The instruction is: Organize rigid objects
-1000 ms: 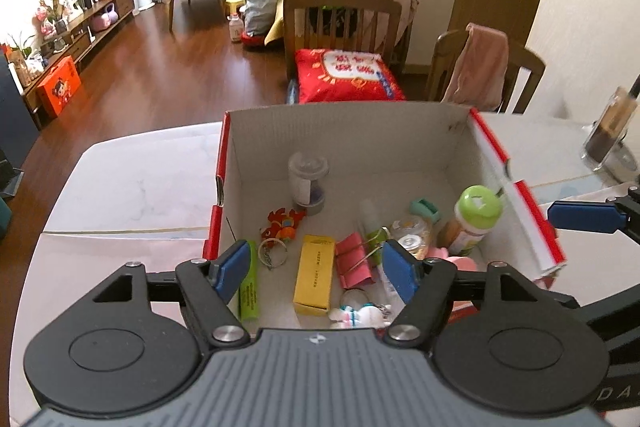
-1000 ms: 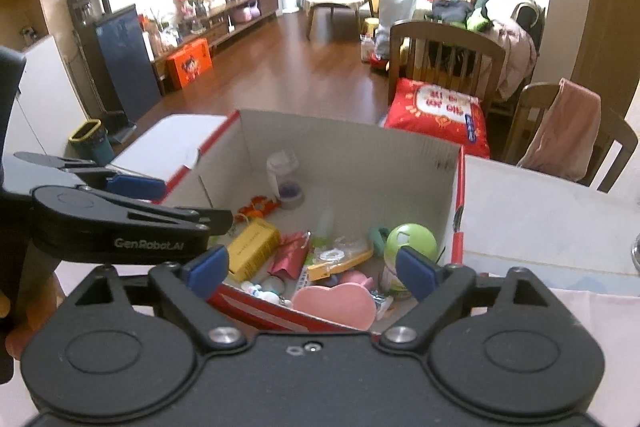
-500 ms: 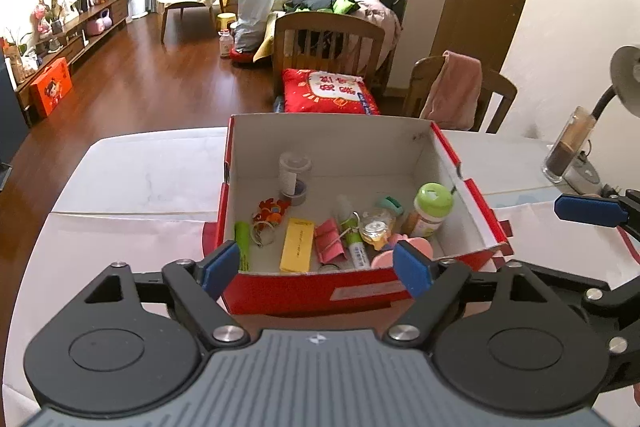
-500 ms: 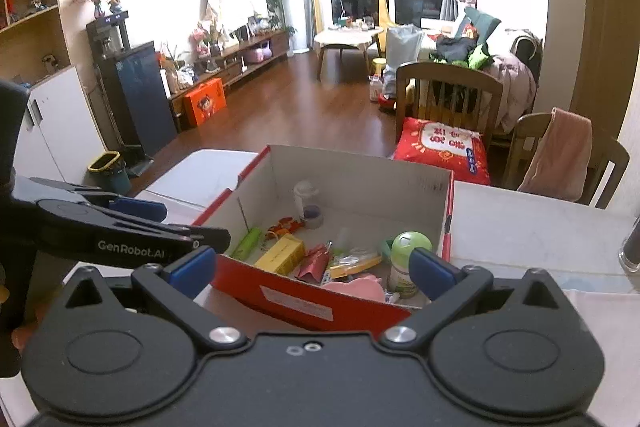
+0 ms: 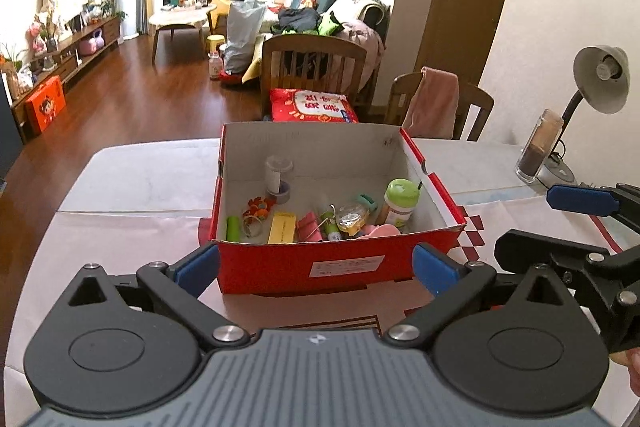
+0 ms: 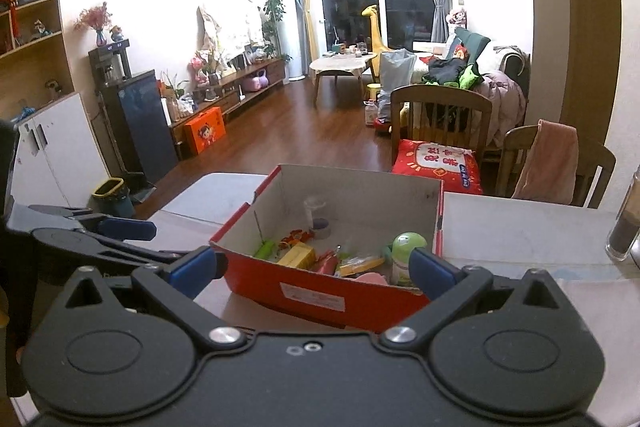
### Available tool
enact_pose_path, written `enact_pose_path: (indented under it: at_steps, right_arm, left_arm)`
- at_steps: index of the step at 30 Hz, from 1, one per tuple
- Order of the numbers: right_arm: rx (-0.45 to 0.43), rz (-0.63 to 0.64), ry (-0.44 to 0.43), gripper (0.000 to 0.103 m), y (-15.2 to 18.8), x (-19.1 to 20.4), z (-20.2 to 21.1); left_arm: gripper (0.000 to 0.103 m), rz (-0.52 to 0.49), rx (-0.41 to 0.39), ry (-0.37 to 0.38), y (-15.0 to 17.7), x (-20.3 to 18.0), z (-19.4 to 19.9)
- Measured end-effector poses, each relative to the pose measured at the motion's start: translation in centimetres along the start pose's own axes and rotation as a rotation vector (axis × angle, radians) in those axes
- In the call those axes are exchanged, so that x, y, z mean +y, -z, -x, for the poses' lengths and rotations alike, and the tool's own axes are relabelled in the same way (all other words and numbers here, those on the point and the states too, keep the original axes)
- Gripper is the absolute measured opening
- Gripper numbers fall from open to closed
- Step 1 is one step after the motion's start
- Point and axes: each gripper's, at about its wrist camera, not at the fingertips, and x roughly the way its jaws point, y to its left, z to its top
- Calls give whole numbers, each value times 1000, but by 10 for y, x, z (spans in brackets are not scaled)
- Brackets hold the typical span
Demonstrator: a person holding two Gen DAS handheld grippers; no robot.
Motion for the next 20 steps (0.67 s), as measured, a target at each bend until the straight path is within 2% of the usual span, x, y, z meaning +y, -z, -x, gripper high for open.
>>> enact_pose_path:
  at_steps: [11, 20]
  right_arm:
    - [-21, -17, -10, 103, 4, 3, 13]
    - [-8, -15, 5, 103, 8, 12, 19]
  left_arm:
    - [103, -17, -32, -1, 8, -3, 22]
    - [103, -11, -27, 4, 16, 1, 27]
